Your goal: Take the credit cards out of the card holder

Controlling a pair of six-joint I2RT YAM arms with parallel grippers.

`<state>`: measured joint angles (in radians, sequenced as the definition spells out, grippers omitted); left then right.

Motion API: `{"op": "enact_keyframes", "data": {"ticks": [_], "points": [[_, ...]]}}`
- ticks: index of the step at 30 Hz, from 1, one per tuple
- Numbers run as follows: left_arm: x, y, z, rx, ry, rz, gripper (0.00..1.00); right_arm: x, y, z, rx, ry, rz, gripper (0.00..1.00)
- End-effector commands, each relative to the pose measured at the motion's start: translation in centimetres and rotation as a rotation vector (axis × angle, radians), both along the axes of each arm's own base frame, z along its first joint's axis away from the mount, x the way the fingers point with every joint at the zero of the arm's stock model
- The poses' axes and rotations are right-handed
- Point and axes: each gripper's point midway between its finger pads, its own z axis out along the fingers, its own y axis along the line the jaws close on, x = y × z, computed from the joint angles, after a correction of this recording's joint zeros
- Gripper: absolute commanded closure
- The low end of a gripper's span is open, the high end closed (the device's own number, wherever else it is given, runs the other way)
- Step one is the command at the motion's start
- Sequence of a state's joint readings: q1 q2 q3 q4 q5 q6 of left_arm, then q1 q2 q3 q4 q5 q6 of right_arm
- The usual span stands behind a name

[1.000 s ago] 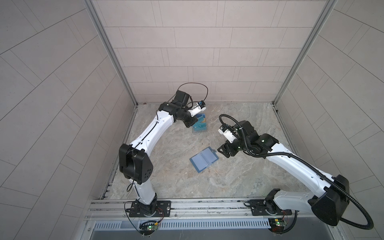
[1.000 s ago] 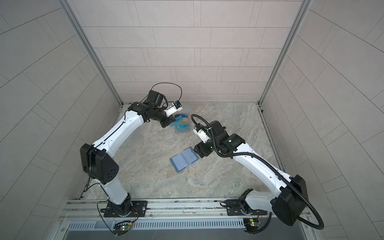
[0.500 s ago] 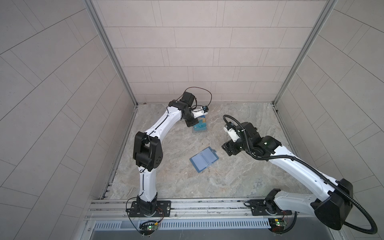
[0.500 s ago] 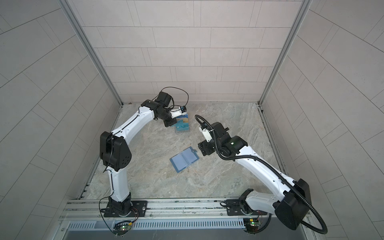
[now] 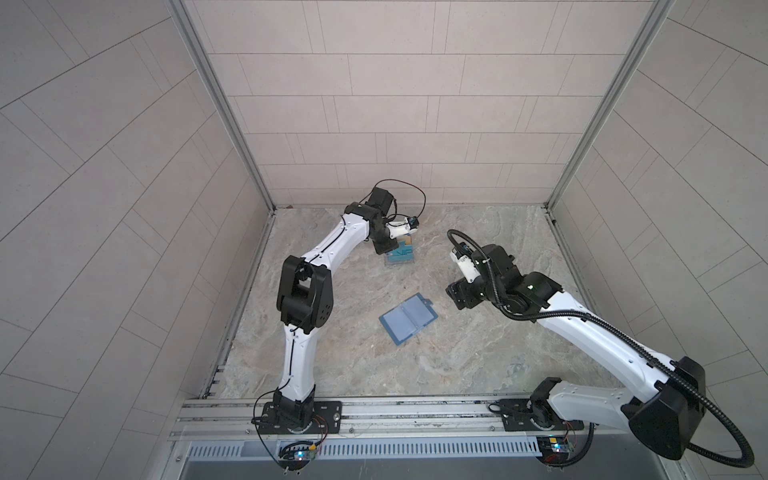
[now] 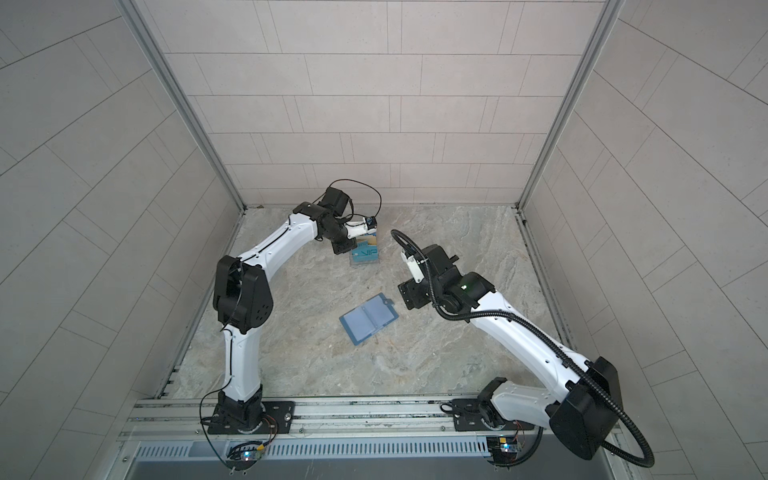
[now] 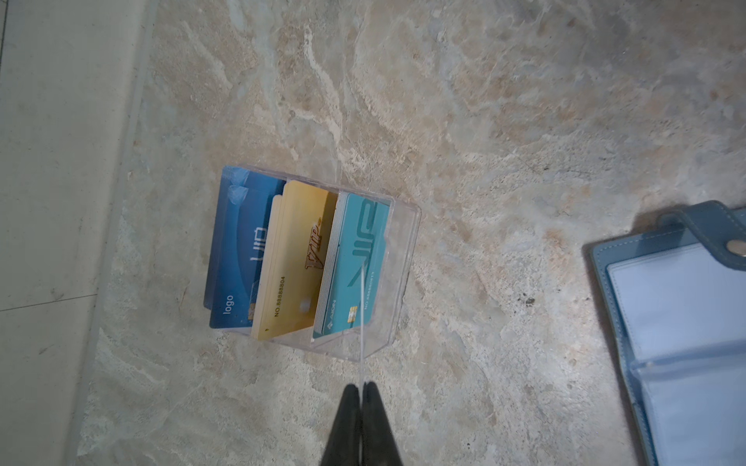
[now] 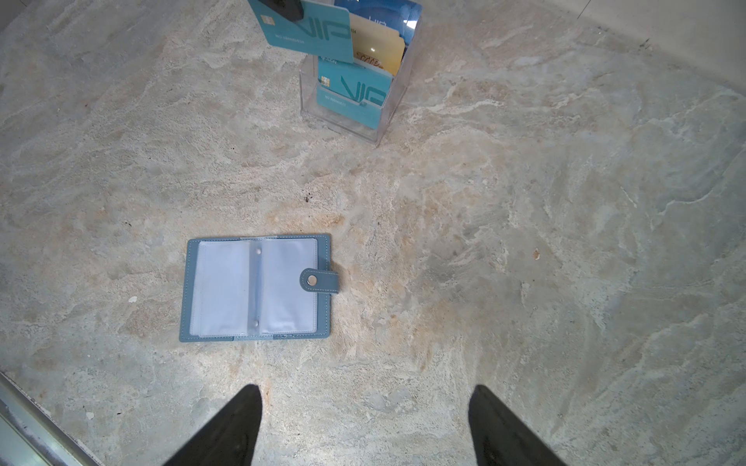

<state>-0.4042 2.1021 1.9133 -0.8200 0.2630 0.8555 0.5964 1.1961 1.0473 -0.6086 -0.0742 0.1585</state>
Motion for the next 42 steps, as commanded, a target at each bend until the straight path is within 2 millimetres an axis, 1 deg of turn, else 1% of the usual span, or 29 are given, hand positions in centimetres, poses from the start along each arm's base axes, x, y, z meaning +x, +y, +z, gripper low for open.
{"op": "enact_keyframes", "data": {"ticks": [1,7,10,15,21,28,31,38,42], "points": [[0.8,-1.2,0.7,-0.036,-0.046,-0.056,1.0,0.3,-0.4,0.1,-0.012,-0.011,-0.025,0.17],[1.6,-2.3,-0.1,-0.038,-0.068,-0.111,1.0,0.3,-0.7,0.2,-0.018,-0.019,-0.038,0.17],[1.9,-2.5,-0.8,-0.014,-0.061,-0.131,1.0,0.3,-0.8,0.4,-0.014,-0.027,-0.039,0.17],[1.1,-2.8,-2.0,0.022,-0.03,-0.193,1.0,0.4,-0.9,0.2,-0.019,-0.029,-0.045,0.17],[1.0,-2.7,-2.9,0.038,-0.014,-0.21,1.0,0.4,-1.0,0.2,-0.022,-0.03,-0.048,0.17],[1.9,-2.1,-4.7,0.087,-0.023,-0.189,1.0,0.5,-1.0,0.1,-0.027,-0.03,-0.051,0.17],[1.9,-1.9,-5.2,0.094,-0.015,-0.186,1.0,0.5,-1.1,0.0,-0.029,-0.031,-0.053,0.17],[1.8,-1.9,-5.9,0.097,-0.006,-0.182,1.0,0.6,-1.1,-0.2,-0.033,-0.027,-0.055,0.18],[1.9,-2.0,-6.2,0.094,-0.001,-0.174,0.93,0.6,-1.1,-0.2,-0.035,-0.028,-0.057,0.18]]}}
